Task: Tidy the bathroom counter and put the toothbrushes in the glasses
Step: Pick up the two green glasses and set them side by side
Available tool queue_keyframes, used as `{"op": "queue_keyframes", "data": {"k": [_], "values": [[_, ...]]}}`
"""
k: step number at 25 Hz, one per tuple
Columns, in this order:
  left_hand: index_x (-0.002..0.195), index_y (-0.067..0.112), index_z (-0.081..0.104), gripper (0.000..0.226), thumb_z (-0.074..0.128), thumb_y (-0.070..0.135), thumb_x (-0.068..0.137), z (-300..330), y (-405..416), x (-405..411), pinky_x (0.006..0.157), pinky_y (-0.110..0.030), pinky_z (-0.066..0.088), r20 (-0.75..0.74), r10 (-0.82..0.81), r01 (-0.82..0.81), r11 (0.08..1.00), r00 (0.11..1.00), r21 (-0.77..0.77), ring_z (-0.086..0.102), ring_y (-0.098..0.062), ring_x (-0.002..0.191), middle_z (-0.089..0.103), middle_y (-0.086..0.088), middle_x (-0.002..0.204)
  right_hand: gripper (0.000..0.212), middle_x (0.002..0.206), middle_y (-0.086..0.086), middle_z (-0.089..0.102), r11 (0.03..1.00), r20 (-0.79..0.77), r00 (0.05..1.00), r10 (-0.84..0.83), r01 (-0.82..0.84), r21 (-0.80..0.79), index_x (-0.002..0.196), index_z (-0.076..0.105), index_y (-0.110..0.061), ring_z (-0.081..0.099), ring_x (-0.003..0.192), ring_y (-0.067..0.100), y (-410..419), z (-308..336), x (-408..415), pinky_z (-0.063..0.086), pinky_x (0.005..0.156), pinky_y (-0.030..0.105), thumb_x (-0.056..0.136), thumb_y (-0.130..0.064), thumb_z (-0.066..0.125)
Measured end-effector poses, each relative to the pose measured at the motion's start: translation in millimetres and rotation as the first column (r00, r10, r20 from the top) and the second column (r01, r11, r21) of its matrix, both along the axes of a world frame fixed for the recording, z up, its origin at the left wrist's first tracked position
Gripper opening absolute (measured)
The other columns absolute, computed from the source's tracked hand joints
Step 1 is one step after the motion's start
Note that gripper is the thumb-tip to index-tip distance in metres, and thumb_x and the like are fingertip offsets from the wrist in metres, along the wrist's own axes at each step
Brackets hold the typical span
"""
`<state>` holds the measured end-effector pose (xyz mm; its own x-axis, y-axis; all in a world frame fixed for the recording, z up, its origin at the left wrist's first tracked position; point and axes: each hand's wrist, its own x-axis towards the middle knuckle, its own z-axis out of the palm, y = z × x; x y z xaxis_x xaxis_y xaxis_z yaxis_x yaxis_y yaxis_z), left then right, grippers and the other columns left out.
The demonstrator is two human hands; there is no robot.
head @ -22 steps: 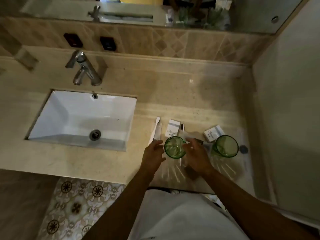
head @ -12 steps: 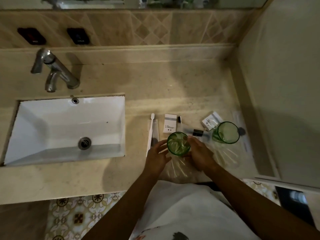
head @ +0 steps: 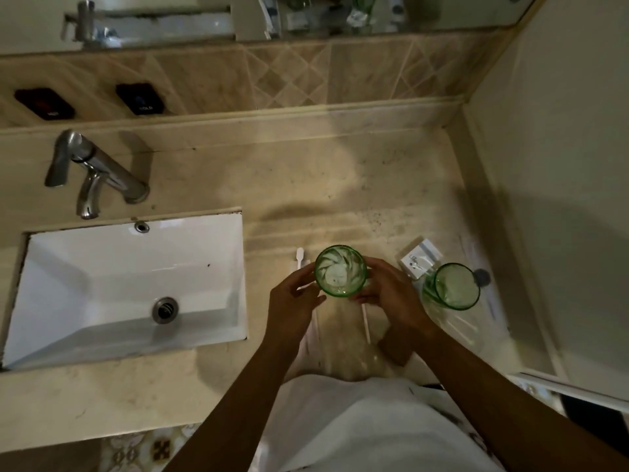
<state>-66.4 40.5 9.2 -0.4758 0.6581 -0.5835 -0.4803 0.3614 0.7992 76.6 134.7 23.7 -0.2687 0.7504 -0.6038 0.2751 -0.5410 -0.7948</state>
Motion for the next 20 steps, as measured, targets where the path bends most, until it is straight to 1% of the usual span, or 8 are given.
{"op": "queue_keyframes", "data": {"k": [2,5,8,9,11,13,15,20], "values": [[0.118,0.012,0.070,0.031,0.066,-0.001,0.090,1,16,-11,0.085,-0.037,0.060,-0.049,0.020,-0.019,1.000,0.999,0.018,0.071,-0.022,0.102,0.073,-0.007,0.110,0.050,0.107,0.009,0.066,0.996,0.009,0.996,0.084,-0.084,0.043,0.123,0.064,-0.013,0.070,0.081,0.028,18,3,-10,0.060,0.066,0.031,0.083,0.014,0.049],[0.112,0.010,0.071,0.022,0.066,0.005,0.092,2,43,-22,0.087,-0.039,0.059,-0.098,0.027,-0.023,0.999,0.995,0.046,0.070,-0.022,0.102,0.074,-0.007,0.106,0.062,0.115,0.005,0.065,0.979,0.067,0.988,0.139,-0.147,0.141,0.125,0.064,-0.022,0.067,0.099,0.023,45,-5,-26,0.061,0.076,0.038,0.075,0.014,0.059],[0.112,0.009,0.071,0.020,0.063,0.007,0.094,-2,75,-31,0.087,-0.038,0.059,-0.111,0.057,-0.053,0.998,0.992,0.037,0.070,-0.021,0.103,0.073,-0.007,0.108,0.059,0.117,-0.001,0.064,0.969,0.079,0.985,0.151,-0.163,0.186,0.128,0.062,-0.023,0.066,0.088,-0.001,71,-9,-42,0.058,0.073,0.023,0.078,0.009,0.065],[0.112,0.009,0.071,0.020,0.063,0.008,0.094,-5,85,-35,0.087,-0.037,0.059,-0.100,0.073,-0.070,0.997,0.992,0.036,0.070,-0.021,0.103,0.073,-0.007,0.108,0.058,0.117,-0.002,0.063,0.966,0.077,0.985,0.156,-0.168,0.195,0.127,0.061,-0.024,0.067,0.084,-0.003,80,-12,-47,0.056,0.071,0.019,0.080,0.008,0.066],[0.111,0.008,0.071,0.019,0.064,0.007,0.094,-9,106,-43,0.086,-0.037,0.060,-0.060,0.126,-0.123,0.991,0.990,0.046,0.071,-0.021,0.102,0.073,-0.008,0.107,0.060,0.121,0.000,0.060,0.958,0.079,0.982,0.172,-0.186,0.219,0.130,0.057,-0.028,0.067,0.090,0.002,100,-21,-57,0.054,0.078,0.019,0.082,0.008,0.066],[0.108,0.006,0.071,0.016,0.065,0.005,0.092,-14,126,-50,0.086,-0.038,0.060,-0.028,0.190,-0.188,0.981,0.981,0.050,0.071,-0.023,0.101,0.073,-0.009,0.105,0.063,0.129,0.005,0.057,0.957,0.068,0.982,0.176,-0.187,0.223,0.135,0.055,-0.026,0.063,0.108,0.010,119,-29,-69,0.054,0.090,0.026,0.083,0.008,0.066],[0.105,0.005,0.071,0.014,0.065,0.005,0.092,-18,146,-57,0.086,-0.039,0.060,-0.006,0.240,-0.239,0.969,0.971,0.063,0.071,-0.025,0.102,0.073,-0.011,0.104,0.064,0.132,0.006,0.055,0.960,0.047,0.984,0.170,-0.176,0.216,0.137,0.054,-0.024,0.061,0.115,0.015,138,-36,-81,0.053,0.095,0.031,0.083,0.009,0.064],[0.112,0.006,0.069,0.019,0.058,0.009,0.098,-35,196,-78,0.088,-0.042,0.059,-0.001,0.261,-0.260,0.963,0.965,0.063,0.067,-0.025,0.109,0.069,-0.013,0.117,0.065,0.130,0.009,0.053,0.969,-0.004,0.988,0.154,-0.151,0.195,0.134,0.055,-0.027,0.064,0.112,0.018,186,-48,-108,0.053,0.080,0.021,0.080,0.010,0.061]]}}
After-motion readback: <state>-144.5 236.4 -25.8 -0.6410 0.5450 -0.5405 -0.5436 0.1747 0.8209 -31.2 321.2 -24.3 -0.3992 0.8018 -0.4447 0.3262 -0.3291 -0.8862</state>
